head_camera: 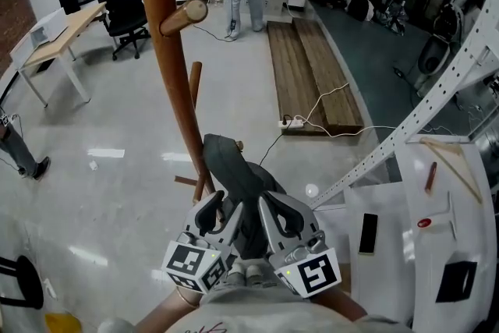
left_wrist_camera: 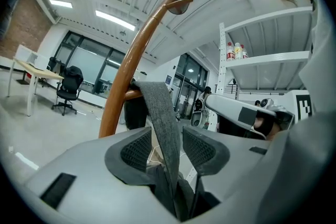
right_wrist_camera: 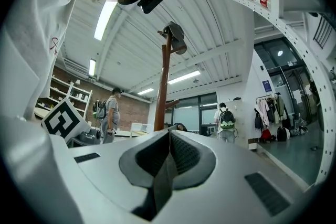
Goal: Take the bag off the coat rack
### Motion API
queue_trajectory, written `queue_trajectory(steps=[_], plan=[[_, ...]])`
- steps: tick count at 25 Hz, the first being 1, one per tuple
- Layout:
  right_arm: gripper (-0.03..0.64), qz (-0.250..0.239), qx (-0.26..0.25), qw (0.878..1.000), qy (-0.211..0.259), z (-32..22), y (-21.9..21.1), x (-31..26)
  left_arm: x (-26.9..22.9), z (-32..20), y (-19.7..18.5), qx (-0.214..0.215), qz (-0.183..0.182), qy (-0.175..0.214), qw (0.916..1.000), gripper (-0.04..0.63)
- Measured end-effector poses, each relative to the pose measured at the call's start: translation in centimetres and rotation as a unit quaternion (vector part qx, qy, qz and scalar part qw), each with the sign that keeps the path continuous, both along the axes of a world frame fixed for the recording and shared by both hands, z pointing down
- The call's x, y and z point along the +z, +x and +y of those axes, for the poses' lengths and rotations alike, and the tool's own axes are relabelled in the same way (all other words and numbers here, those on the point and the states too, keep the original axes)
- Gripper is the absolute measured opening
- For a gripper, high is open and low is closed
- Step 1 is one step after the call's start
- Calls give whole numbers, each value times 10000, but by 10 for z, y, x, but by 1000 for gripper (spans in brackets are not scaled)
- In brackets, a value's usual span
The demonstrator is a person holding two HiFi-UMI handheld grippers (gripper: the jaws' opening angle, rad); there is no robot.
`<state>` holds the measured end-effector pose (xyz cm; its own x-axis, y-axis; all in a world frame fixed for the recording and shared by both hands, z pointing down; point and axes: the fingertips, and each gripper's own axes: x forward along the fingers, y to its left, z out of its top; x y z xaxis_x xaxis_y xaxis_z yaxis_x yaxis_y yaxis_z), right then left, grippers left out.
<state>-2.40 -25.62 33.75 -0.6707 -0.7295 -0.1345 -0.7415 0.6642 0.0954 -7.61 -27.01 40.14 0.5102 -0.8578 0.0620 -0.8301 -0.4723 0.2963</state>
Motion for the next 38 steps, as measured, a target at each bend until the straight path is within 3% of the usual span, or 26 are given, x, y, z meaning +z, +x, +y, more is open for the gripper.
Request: queue_trajectory(steps=[7,16,27,34,38], plan=[[20,-72,-31,9999,-147,-6,7,3,-1,-19,11,52,81,-86,9999,209],[20,62,-28,10000,60,-16,12,0,-5,-44,20,115,88,-49,9999,213],[20,87,42,9999,-85,-26,15,10,-10,-60,31,276,-31,213,9994,210],[20,123,63,9998,-130,-32,18,13,-17,-59,34,361,-9,440,9984,54],[20,133,39,9998,-113,-29,23,12,-21,-52,38,375,-136,407,9984,40]])
